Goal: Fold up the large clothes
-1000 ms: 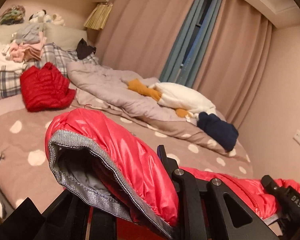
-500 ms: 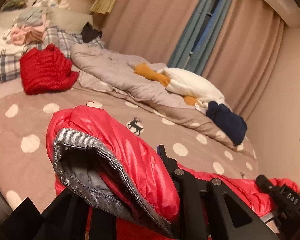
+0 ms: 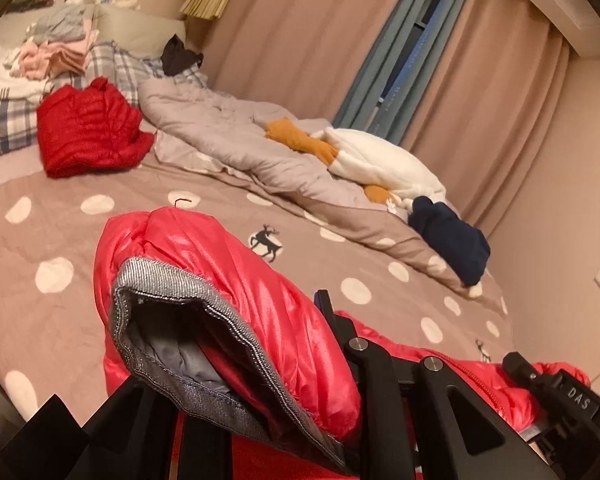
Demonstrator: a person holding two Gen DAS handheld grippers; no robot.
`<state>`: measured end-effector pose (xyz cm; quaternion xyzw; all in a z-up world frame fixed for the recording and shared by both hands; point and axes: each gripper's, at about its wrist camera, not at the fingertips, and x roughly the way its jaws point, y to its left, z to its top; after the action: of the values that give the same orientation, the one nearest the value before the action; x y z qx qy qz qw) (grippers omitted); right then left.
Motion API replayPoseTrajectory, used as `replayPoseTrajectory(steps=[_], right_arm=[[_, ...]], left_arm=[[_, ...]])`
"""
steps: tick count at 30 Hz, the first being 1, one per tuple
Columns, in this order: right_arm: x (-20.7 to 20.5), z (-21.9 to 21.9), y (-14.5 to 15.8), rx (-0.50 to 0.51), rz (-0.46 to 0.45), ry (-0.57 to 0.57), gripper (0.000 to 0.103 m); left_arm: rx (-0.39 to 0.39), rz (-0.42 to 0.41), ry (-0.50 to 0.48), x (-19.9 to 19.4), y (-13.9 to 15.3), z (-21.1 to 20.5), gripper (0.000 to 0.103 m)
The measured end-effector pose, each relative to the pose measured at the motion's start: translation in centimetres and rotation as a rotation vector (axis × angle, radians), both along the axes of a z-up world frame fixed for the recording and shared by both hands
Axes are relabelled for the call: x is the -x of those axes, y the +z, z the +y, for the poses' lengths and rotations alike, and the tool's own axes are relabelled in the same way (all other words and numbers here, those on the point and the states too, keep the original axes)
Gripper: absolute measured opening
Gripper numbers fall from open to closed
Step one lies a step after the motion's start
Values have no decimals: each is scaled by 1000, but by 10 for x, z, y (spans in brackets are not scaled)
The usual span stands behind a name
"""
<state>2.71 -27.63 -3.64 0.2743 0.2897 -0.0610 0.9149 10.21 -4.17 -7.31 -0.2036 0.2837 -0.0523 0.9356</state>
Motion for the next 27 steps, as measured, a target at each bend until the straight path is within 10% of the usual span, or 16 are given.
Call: replayPoseTrajectory(steps=[5, 19, 27], right_arm=[[5, -1, 1, -45, -32, 11, 50], [6, -1, -1, -61, -23, -5, 65], [10, -5, 1, -92, -56, -22, 73]], left_arm=[[47, 17, -15, -1, 1, 3, 23], [152, -13, -46, 4, 5, 15, 57], [195, -22, -43, 5, 8, 24, 59]])
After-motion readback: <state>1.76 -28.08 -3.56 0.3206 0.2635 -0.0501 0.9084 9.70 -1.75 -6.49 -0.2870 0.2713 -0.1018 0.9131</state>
